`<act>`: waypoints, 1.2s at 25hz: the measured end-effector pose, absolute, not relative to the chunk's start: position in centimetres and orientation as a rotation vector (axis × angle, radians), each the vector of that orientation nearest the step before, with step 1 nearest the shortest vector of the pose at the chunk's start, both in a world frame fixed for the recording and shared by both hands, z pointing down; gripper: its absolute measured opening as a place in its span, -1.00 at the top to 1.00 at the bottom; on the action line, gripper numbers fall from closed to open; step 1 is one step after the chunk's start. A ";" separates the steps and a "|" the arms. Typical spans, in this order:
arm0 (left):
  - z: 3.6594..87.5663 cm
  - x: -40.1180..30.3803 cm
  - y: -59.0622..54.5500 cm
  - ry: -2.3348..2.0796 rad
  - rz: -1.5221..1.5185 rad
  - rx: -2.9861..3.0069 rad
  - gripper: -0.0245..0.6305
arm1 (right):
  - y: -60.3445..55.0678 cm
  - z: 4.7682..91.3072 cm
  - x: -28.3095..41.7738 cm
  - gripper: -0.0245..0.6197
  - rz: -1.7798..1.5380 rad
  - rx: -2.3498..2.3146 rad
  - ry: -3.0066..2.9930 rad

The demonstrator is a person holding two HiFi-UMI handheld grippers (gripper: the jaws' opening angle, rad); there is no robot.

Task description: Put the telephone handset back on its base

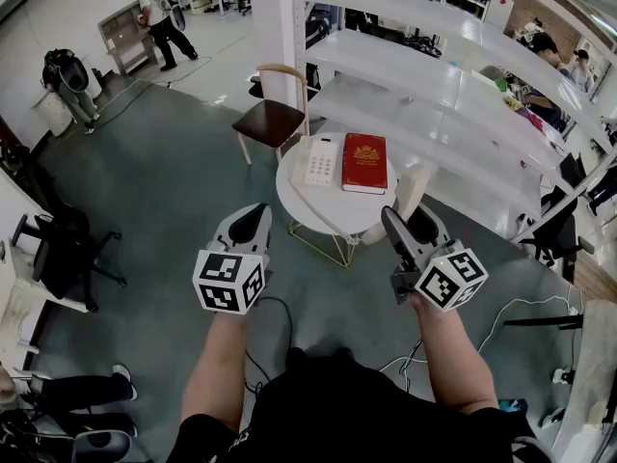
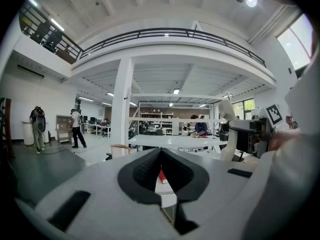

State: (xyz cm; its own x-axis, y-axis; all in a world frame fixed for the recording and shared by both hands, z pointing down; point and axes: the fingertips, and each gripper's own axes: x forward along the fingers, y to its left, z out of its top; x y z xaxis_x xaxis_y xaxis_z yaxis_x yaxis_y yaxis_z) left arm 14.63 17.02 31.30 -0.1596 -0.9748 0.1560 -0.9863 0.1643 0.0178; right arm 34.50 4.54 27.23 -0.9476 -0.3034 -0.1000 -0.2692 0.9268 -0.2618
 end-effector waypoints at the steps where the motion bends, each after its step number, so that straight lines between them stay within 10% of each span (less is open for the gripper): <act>1: 31.3 14.6 17.0 -2.293 0.133 1.945 0.90 | 4.5 27.2 34.4 0.25 -0.375 -0.437 2.945; 30: 32.2 17.9 17.7 -2.376 0.137 1.811 0.90 | 2.8 28.4 36.4 0.24 -0.491 -0.241 2.937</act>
